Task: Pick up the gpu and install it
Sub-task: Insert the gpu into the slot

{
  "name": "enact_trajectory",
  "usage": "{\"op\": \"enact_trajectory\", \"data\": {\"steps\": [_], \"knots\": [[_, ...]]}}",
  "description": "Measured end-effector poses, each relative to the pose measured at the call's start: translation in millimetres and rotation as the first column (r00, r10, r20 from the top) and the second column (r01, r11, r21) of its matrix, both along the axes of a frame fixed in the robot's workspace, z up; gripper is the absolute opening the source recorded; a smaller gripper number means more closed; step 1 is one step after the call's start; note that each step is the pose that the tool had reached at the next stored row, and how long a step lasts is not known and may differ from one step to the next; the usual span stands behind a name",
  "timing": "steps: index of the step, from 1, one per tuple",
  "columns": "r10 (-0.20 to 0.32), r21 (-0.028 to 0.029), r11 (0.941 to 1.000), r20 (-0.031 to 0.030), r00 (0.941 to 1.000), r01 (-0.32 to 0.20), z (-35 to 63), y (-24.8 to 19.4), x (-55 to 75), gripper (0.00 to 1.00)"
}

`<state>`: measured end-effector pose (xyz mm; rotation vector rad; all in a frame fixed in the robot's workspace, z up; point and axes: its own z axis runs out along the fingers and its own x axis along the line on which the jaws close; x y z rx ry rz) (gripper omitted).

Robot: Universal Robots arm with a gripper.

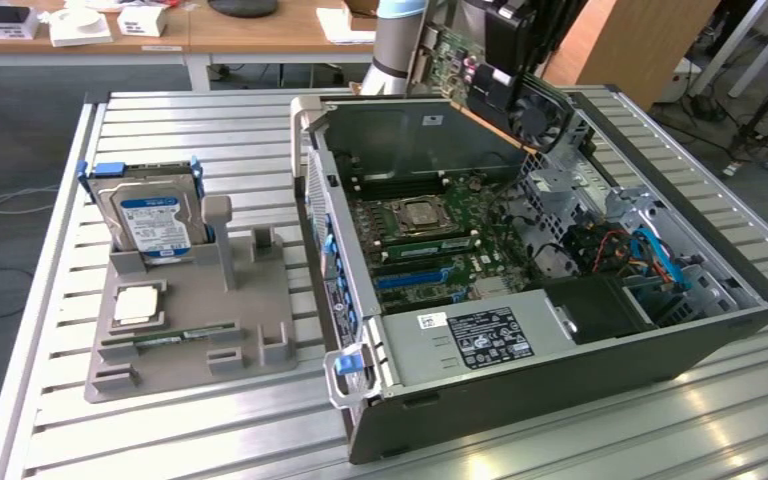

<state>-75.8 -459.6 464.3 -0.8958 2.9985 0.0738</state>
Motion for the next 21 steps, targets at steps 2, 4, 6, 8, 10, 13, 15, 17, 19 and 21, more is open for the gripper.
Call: {"op": "enact_trajectory", "data": {"steps": [2,4,6,8,10,13,15,17,19,21], "knots": [[0.012,0.0000,0.9999,0.0000,0.9999,-0.012,0.0,0.0,0.0,0.28],[0.023,0.0000,0.9997,0.0000,0.9997,-0.023,0.0,0.0,0.0,0.28],[0.034,0.0000,0.9994,0.0001,0.9994,-0.034,0.0,0.0,0.0,0.28],[0.044,0.0000,0.9990,0.0000,0.9990,-0.044,0.0,0.0,0.0,0.28],[0.055,0.0000,0.9985,0.0000,0.9985,-0.055,0.0,0.0,0.0,0.28],[0.069,0.0000,0.9976,0.0001,0.9976,-0.069,0.0,0.0,-0.1,0.28],[0.078,0.0000,0.9969,0.0000,0.9969,-0.078,0.0,0.0,-0.1,0.28],[0.087,0.0000,0.9962,0.0000,0.9962,-0.087,0.0,0.0,-0.1,0.28],[0.095,0.0000,0.9954,0.0000,0.9954,-0.095,0.0,0.0,-0.1,0.28],[0.104,0.0000,0.9946,0.0000,0.9946,-0.104,0.0,0.0,-0.1,0.28]]}}
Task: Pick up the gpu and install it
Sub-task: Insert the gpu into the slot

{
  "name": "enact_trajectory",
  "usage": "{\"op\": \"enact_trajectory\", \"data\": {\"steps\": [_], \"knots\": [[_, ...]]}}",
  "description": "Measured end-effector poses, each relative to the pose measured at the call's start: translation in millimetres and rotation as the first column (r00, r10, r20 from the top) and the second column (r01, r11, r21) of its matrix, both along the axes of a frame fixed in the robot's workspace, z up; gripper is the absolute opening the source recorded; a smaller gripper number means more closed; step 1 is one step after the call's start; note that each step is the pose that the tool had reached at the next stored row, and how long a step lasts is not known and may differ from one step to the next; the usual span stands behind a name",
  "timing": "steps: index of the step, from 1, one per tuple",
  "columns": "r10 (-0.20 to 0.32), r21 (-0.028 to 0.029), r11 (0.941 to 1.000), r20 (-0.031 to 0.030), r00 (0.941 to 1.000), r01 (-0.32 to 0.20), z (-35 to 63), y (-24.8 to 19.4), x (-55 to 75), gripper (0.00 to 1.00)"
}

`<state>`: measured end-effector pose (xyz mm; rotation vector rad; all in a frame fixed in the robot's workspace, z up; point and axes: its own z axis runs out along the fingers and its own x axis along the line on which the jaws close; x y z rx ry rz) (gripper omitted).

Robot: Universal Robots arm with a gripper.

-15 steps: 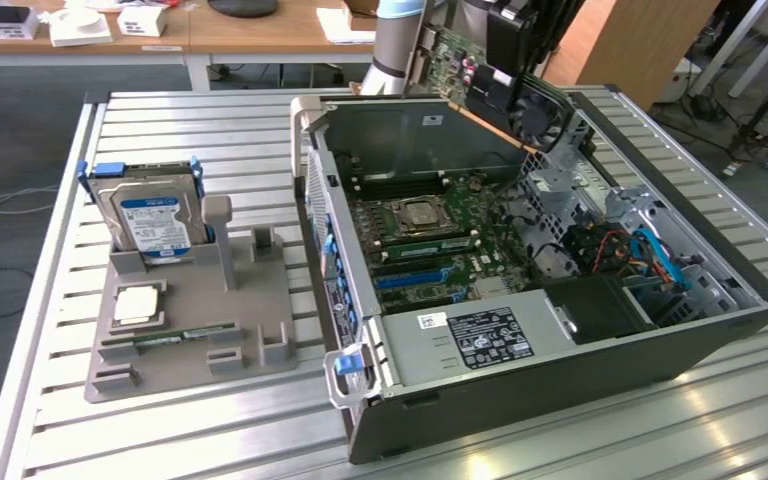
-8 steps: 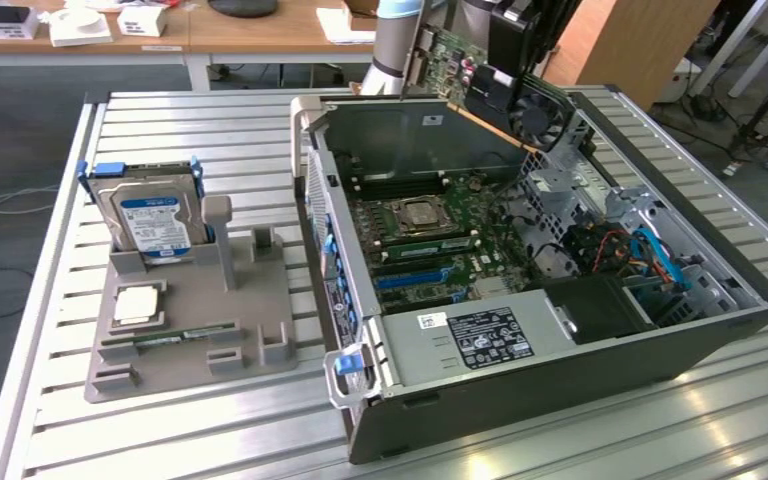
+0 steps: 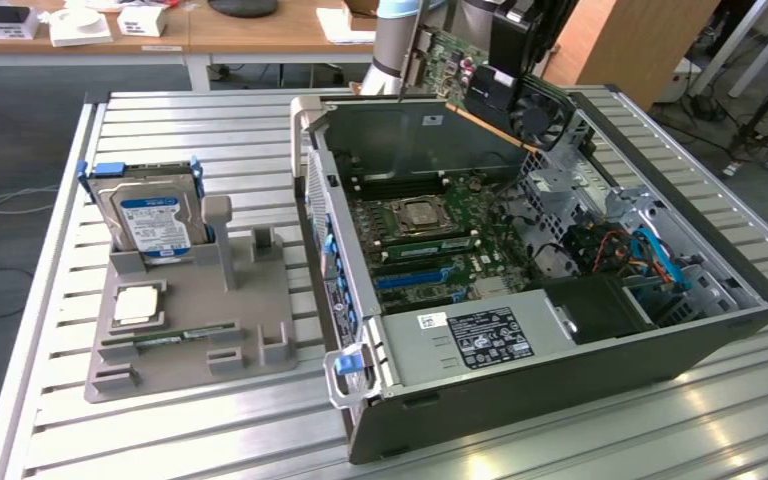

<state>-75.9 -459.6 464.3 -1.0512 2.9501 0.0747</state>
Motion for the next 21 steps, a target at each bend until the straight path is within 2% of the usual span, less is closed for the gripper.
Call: {"op": "enact_trajectory", "data": {"steps": [21], "knots": [[0.081,0.0000,0.9967,0.0000,0.9967,-0.081,0.0,0.0,-0.1,0.28]]}}
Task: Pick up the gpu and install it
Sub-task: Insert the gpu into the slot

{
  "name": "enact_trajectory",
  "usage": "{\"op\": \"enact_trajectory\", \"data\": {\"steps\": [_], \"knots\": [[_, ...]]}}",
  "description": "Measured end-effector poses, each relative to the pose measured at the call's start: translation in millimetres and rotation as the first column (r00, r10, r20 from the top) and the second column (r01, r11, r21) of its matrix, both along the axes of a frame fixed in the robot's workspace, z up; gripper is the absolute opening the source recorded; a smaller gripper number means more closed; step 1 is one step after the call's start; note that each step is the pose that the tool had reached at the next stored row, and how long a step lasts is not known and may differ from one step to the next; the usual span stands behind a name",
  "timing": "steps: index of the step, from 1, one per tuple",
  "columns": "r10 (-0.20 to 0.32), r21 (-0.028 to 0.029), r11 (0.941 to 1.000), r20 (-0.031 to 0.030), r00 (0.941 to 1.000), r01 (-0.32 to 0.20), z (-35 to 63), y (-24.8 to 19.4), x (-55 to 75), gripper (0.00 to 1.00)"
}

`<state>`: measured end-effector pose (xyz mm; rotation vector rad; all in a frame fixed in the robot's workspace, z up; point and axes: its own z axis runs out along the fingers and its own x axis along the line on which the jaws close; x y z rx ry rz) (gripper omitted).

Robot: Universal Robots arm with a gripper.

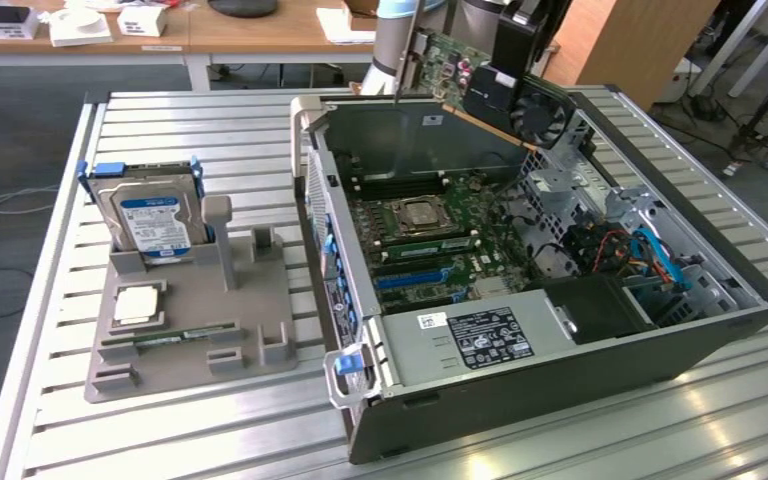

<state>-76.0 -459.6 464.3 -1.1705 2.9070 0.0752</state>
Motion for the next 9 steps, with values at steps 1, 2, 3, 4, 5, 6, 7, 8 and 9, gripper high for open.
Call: {"op": "enact_trajectory", "data": {"steps": [1,2,3,4,5,6,7,8,9], "knots": [[0.004,0.0000,1.0000,0.0000,1.0000,-0.004,0.0,0.0,0.0,0.28],[0.007,0.0000,1.0000,0.0000,1.0000,-0.007,0.0,0.0,0.0,0.28],[0.011,0.0000,0.9999,0.0000,0.9999,-0.011,0.0,0.0,-0.1,0.28],[0.014,0.0000,0.9999,0.0001,0.9999,-0.014,0.0,0.0,-0.1,0.28],[0.017,0.0000,0.9998,0.0000,0.9998,-0.017,0.0,0.0,-0.1,0.28],[0.021,0.0000,0.9998,0.0000,0.9998,-0.021,0.0,0.0,-0.1,0.28],[0.024,0.0000,0.9997,0.0000,0.9997,-0.024,0.0,0.0,-0.1,0.28],[0.028,0.0000,0.9996,0.0000,0.9996,-0.028,0.0,0.0,-0.1,0.28],[0.032,0.0000,0.9995,0.0000,0.9995,-0.032,0.0,0.0,-0.1,0.28]]}}
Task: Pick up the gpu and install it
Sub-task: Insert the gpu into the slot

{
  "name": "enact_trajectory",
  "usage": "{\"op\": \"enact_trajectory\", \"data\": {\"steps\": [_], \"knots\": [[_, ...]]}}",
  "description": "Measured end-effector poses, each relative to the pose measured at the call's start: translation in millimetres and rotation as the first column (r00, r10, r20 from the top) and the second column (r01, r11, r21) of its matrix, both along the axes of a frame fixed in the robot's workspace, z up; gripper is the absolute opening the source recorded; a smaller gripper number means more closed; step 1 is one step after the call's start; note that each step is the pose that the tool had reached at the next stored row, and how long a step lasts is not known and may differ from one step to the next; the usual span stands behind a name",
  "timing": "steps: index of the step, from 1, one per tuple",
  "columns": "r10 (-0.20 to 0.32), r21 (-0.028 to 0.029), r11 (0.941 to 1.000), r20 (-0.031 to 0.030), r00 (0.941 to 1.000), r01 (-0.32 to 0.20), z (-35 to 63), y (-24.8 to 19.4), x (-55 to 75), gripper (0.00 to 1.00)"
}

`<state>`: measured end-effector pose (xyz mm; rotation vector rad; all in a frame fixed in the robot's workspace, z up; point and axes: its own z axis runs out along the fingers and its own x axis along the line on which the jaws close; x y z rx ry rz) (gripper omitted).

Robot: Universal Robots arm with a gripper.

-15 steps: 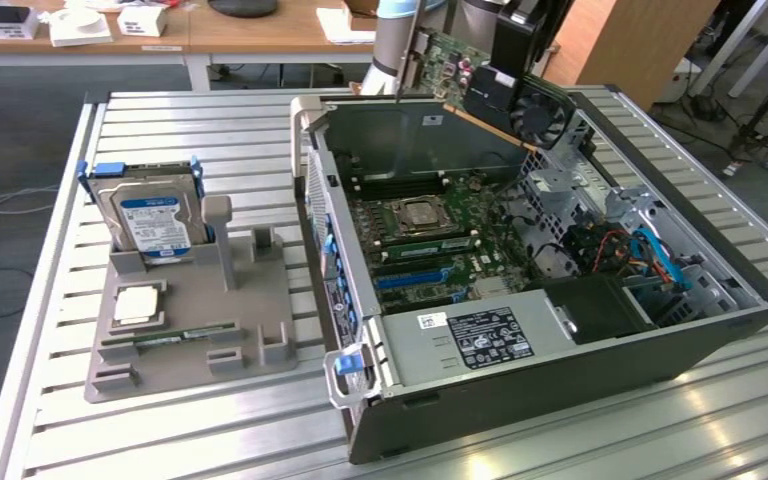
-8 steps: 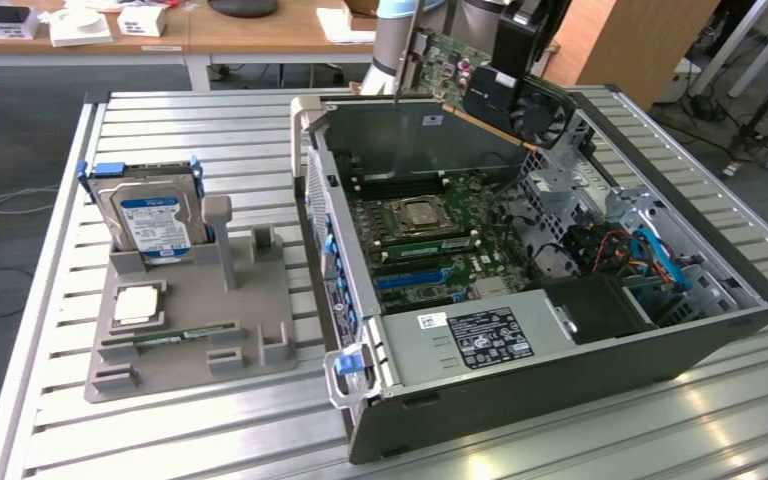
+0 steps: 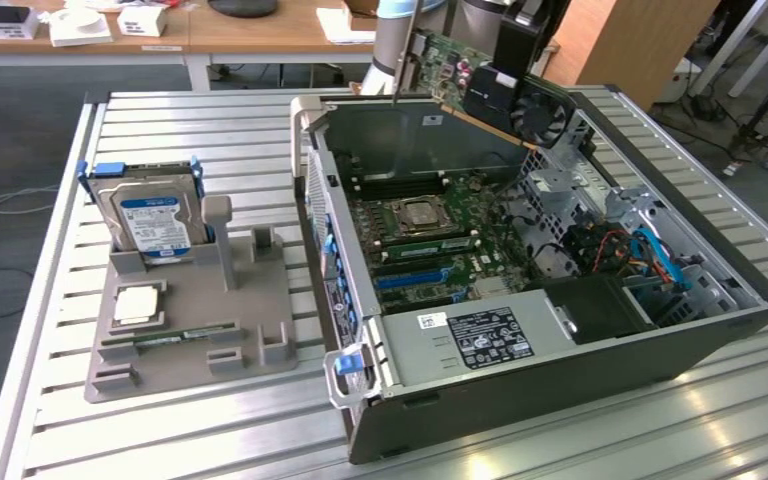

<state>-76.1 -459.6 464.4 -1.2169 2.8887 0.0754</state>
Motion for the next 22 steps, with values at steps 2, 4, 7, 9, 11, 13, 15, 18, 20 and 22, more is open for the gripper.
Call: {"op": "enact_trajectory", "data": {"steps": [2,4,7,9,11,13,15,18,20,22], "knots": [[0.007,0.0000,1.0000,0.0000,1.0000,-0.007,0.0,0.0,0.0,0.28],[0.014,0.0000,0.9999,0.0000,0.9999,-0.014,0.0,0.0,0.0,0.28],[0.025,0.0000,0.9997,0.0000,0.9997,-0.025,0.0,0.0,0.0,0.28],[0.031,0.0000,0.9995,0.0000,0.9995,-0.031,0.0,0.0,0.0,0.28],[0.038,0.0000,0.9993,0.0000,0.9993,-0.038,0.0,0.0,0.0,0.28],[0.044,0.0000,0.9990,0.0000,0.9990,-0.044,0.0,0.0,0.0,0.28],[0.051,0.0000,0.9987,0.0000,0.9987,-0.051,0.0,0.0,0.0,0.28],[0.061,0.0000,0.9981,0.0000,0.9981,-0.061,0.0,0.0,0.0,0.28],[0.068,0.0000,0.9977,0.0000,0.9977,-0.068,0.0,0.0,0.0,0.28],[0.075,0.0000,0.9972,0.0000,0.9972,-0.075,0.0,0.0,0.0,0.28]]}}
